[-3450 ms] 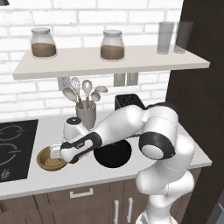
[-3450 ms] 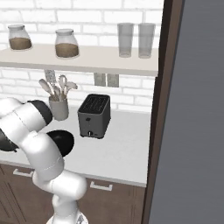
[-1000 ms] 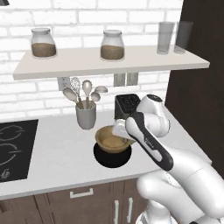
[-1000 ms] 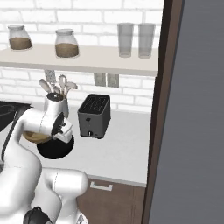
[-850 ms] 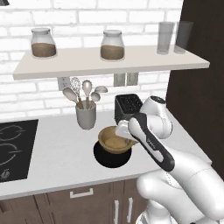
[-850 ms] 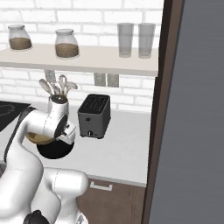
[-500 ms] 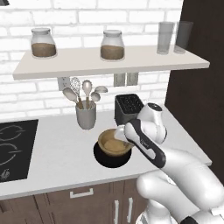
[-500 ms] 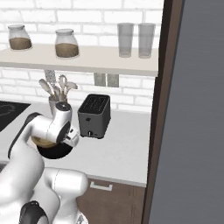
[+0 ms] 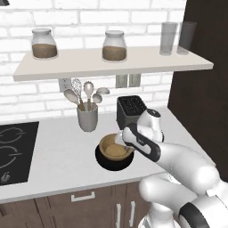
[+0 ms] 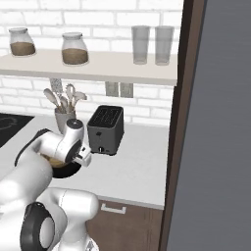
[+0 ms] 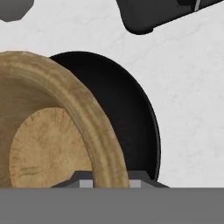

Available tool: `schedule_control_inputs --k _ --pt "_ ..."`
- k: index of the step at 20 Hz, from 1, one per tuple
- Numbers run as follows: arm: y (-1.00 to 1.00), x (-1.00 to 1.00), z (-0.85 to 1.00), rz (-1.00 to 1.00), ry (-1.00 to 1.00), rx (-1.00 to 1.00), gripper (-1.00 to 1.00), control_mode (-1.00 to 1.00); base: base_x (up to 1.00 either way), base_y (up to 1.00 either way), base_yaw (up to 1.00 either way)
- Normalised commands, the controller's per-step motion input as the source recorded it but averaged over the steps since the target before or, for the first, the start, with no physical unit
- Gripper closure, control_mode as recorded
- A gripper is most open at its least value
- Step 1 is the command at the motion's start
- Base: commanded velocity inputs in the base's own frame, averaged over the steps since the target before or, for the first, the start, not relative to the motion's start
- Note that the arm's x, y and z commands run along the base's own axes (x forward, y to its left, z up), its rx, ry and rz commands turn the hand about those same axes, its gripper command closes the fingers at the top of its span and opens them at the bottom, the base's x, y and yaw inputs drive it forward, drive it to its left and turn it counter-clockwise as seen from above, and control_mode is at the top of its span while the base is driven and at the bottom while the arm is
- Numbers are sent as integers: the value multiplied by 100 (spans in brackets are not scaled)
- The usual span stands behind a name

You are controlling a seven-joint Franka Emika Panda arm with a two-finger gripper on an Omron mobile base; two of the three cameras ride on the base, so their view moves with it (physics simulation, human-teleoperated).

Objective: Pick up the bowls on the counter and stack them on top of one another in the open cabinet. Place the smaller bowl on top of the larger bowl.

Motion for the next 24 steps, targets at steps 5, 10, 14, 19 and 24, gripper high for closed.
schedule_control_inputs --k 5,10,14,19,24 --pt "0 1 -11 0 0 0 100 -100 0 0 0" --pt "0 0 -11 0 0 0 100 -100 0 0 0" --pt "0 0 -19 0 -2 0 100 -100 0 0 0" --pt "0 0 -26 0 0 -1 100 -100 0 0 0" --pt "0 0 -6 0 0 -1 -100 -100 0 0 0"
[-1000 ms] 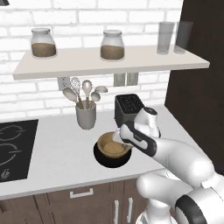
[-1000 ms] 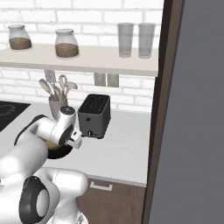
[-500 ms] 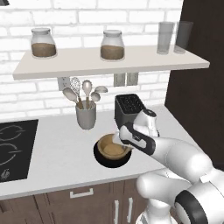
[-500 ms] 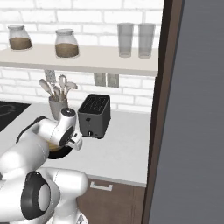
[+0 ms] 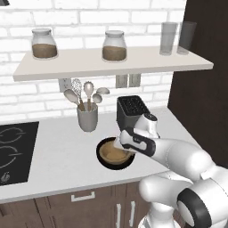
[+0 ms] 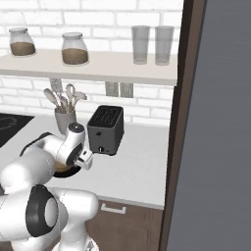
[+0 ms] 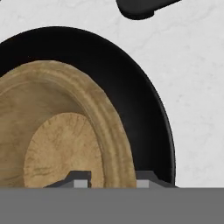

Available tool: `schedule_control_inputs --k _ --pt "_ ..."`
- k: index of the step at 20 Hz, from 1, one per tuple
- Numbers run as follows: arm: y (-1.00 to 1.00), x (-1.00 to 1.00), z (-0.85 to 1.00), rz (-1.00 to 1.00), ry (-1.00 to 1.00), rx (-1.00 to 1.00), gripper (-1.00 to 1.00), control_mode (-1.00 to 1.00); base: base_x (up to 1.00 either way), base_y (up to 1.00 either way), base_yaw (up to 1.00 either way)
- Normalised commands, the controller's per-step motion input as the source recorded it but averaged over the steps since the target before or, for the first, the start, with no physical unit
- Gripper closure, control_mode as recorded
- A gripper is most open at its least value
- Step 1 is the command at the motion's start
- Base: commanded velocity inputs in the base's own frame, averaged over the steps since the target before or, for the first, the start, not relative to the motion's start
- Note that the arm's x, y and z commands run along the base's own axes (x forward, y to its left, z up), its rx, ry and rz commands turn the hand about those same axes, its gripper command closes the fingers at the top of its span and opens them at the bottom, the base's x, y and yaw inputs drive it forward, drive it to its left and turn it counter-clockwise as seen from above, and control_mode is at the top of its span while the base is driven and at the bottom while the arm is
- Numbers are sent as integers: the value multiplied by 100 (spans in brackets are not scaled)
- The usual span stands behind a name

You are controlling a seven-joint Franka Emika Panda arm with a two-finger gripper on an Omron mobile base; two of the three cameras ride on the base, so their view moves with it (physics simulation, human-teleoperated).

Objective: Pick up the bowls on the counter and stack them on top of one another in the open cabinet. Place the smaller bowl on top of the larger bowl.

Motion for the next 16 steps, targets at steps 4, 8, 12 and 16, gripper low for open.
schedule_control_inputs --k 4,8,12,16 --pt "0 0 22 0 -1 0 -100 -100 0 0 0" --pt "0 0 39 0 0 0 -100 -100 0 0 0" --pt "0 0 49 0 -1 0 -100 -100 0 0 0" --pt "-2 -13 37 0 -1 0 -100 -100 0 0 0"
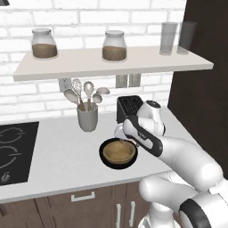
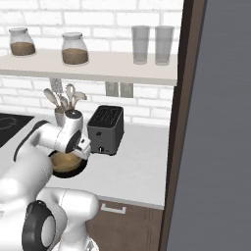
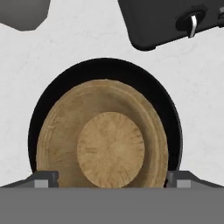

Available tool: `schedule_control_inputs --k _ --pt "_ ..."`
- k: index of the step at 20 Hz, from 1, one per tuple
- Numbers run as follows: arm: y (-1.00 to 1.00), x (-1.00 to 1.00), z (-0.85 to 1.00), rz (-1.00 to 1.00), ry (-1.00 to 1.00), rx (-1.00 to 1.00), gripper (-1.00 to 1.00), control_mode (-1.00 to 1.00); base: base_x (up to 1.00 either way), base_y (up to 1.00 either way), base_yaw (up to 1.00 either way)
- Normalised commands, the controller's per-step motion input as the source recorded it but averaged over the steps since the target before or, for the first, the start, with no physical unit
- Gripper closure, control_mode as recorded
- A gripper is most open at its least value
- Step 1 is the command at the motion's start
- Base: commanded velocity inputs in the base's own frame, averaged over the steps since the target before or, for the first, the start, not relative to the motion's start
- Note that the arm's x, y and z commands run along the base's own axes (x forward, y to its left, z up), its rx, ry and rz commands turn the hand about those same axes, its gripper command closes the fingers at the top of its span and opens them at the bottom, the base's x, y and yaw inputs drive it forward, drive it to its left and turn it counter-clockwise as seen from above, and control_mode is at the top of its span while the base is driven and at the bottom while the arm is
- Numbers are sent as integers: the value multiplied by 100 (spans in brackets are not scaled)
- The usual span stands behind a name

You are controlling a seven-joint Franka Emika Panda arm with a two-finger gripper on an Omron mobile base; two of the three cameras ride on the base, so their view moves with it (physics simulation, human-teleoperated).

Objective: Pick up the bowls on the counter and stack them on top of one another in the open cabinet. Place the smaller bowl on top of the larger bowl.

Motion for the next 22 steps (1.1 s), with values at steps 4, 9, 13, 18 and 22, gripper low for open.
schedule_control_inputs --k 4,9,13,18,22 --pt "-33 -40 12 0 -1 2 -100 -100 0 0 0" --pt "-41 -24 -3 3 1 1 -100 -100 0 0 0" --pt "5 16 -10 4 0 0 -100 -100 0 0 0" --pt "1 19 -24 3 0 0 -100 -100 0 0 0" --pt "-4 2 -25 3 7 0 -100 -100 0 0 0"
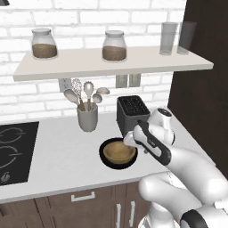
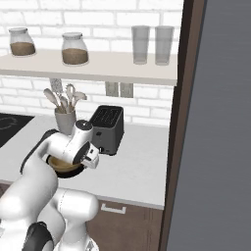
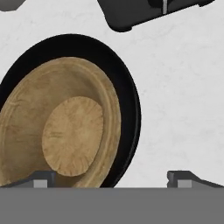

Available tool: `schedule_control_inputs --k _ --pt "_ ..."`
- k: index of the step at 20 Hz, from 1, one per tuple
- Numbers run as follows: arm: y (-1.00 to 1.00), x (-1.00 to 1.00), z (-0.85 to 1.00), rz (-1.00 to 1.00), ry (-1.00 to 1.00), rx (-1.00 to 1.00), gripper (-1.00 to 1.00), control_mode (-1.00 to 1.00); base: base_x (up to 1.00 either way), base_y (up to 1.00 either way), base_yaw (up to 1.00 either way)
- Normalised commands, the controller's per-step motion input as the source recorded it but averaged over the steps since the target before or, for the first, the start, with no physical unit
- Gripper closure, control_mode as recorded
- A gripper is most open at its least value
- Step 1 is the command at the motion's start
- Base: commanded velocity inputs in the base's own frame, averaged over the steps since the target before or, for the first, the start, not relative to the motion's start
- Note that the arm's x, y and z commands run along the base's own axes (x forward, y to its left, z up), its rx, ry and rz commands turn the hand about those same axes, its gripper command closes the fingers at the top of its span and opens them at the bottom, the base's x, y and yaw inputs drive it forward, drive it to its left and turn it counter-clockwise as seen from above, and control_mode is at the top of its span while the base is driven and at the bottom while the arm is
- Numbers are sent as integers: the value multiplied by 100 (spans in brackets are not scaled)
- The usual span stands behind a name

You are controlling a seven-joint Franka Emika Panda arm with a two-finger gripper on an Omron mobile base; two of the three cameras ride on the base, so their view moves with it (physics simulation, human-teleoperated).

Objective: Pick up the bowls on the counter and stack them on top of one another in the open cabinet. Place the smaller bowl on top of the larger bowl.

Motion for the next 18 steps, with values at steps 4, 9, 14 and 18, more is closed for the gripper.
schedule_control_inputs --k 4,9,14,18 --pt "2 26 -15 0 2 0 -100 -100 0 0 0" --pt "0 24 -20 2 4 0 -100 -100 0 0 0" --pt "7 27 -31 1 9 0 -100 -100 0 0 0" --pt "36 22 -45 0 9 0 100 -100 0 0 0"
